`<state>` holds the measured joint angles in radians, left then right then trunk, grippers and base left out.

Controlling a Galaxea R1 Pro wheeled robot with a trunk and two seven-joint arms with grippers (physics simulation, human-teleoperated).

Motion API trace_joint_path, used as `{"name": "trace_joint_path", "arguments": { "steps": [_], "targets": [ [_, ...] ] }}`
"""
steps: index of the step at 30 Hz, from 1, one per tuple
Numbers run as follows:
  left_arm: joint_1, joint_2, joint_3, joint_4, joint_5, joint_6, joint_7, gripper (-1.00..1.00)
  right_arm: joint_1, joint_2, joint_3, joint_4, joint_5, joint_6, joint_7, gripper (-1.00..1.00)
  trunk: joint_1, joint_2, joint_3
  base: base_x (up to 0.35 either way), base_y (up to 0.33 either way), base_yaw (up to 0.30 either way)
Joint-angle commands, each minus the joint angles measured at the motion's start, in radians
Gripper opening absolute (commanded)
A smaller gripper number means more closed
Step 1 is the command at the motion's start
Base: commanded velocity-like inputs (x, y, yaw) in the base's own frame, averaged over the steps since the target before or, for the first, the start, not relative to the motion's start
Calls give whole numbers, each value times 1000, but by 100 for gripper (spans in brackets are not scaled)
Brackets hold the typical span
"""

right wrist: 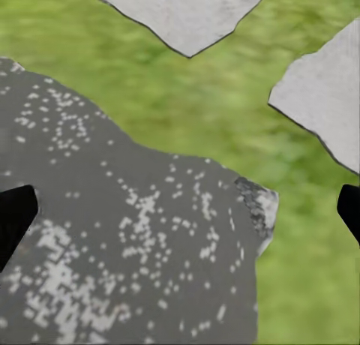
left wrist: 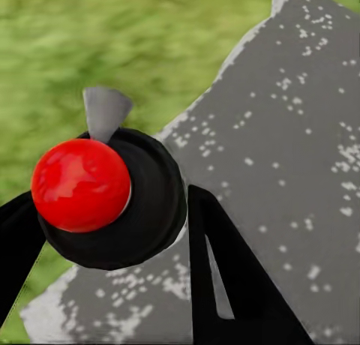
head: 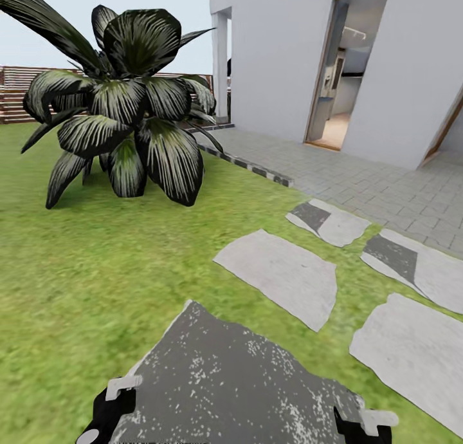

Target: In the garden, pick up the pesticide atomizer on the floor and spray pesticide onto both trees until each tree trunk is fully covered.

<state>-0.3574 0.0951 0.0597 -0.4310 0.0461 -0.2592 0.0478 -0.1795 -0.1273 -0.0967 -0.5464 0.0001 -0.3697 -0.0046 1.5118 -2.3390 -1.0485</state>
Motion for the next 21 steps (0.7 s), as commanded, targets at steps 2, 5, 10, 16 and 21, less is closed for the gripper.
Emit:
{"name": "trace_joint_path", "arguments": {
  "steps": [2,5,10,16,21],
  "targets": [
    [0,0,0,0,0,0,0,-100,0,0,0,0,0,0,0,100,0,0,0,-27,60,279],
    [0,0,0,0,0,0,0,-100,0,0,0,0,0,0,0,100,0,0,0,-105,167,279],
    [0,0,0,0,0,0,0,-100,0,0,0,-1,0,-1,0,100,0,0,0,-158,250,279],
    [0,0,0,0,0,0,0,-100,0,0,0,-1,0,-1,0,100,0,0,0,-122,284,279],
    [0,0,0,0,0,0,0,-100,0,0,0,-1,0,-2,0,100,0,0,0,-99,292,279]
  ]
}}
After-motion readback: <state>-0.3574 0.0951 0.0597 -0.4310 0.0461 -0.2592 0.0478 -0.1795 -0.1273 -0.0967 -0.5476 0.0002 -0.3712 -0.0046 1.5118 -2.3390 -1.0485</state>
